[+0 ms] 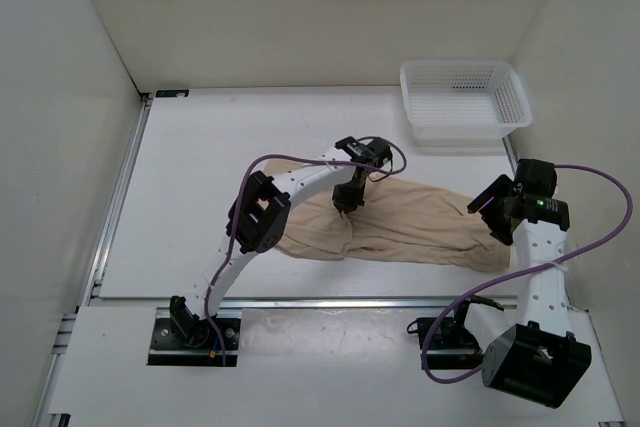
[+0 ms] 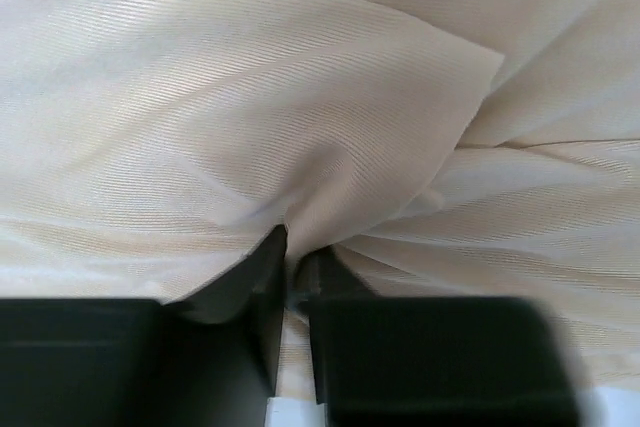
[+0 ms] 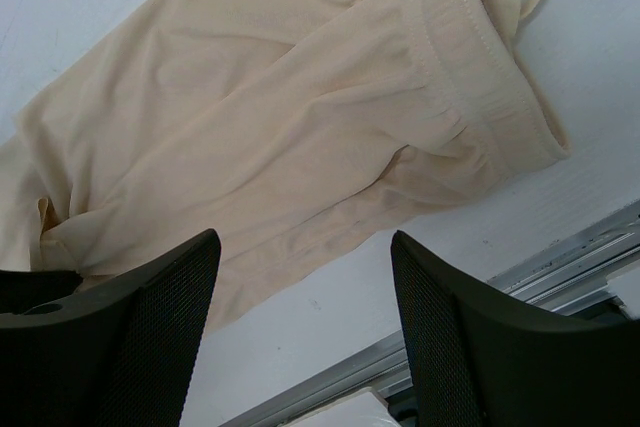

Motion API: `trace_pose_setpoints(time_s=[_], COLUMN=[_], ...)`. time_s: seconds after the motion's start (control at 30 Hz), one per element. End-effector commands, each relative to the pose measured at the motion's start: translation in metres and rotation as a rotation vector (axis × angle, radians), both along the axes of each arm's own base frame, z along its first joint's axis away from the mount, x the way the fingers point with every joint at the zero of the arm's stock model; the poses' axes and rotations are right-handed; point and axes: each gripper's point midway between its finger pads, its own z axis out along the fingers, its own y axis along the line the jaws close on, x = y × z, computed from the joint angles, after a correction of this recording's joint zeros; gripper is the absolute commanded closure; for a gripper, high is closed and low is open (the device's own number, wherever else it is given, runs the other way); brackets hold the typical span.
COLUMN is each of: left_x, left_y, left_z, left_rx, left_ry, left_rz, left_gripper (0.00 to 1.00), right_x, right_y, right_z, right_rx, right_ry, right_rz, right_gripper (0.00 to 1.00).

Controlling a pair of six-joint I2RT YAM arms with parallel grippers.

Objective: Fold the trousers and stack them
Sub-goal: Fold the trousers

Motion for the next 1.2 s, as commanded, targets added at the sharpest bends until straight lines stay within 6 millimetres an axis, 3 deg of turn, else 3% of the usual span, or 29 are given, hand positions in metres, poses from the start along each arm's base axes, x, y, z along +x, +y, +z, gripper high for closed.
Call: trace_pose_setpoints(time_s=[0.0, 0.1, 0.23, 0.37, 0.57, 0.87, 1.03, 1.17], left_x=[0.011, 0.010, 0.007, 0.012, 0.020, 0.018, 0.032, 0.039], left_y=[0.001, 0.000, 0.000, 0.002, 0.013, 0.002, 0.006, -0.012], left_z=[0.054, 0.060, 0.069, 0.075, 0.076, 0.090, 0.135, 0.156], left_rx=[-0.053, -0.068, -0.082, -0.107, -0.113, -0.188, -0.277, -0.380], left_ry=[-0.102, -0.101, -0.101, -0.097, -0.084, -0.086, -0.156, -0.177], left_rz=[-0.016, -0.018, -0.020, -0.015, 0.003, -0.010, 0.014, -0.026], left_gripper=[0.84, 0.86, 0.67, 0.65, 0.88, 0.90, 0.90, 0.90], right_x=[0.000, 0.000, 0.000, 0.000, 0.000, 0.000, 0.000, 0.000], right_y=[0.003, 0.003, 0.003, 0.005, 0.005, 0.005, 0.005, 0.005], right_z=[0.008, 0.008, 0.008, 0.010, 0.010, 0.010, 0.010, 0.010], right_rx=[-0.005, -0.005, -0.005, -0.008, -0.008, -0.008, -0.008, -0.008], right_ry=[-0.022, -0.022, -0.022, -0.031, -0.031, -0.031, -0.031, -0.031], right_rz=[0.028, 0.028, 0.028, 0.037, 0.038, 0.038, 0.038, 0.038], right_gripper=[0.26, 0.26, 0.26, 0.26, 0.26, 0.26, 0.26, 0.26])
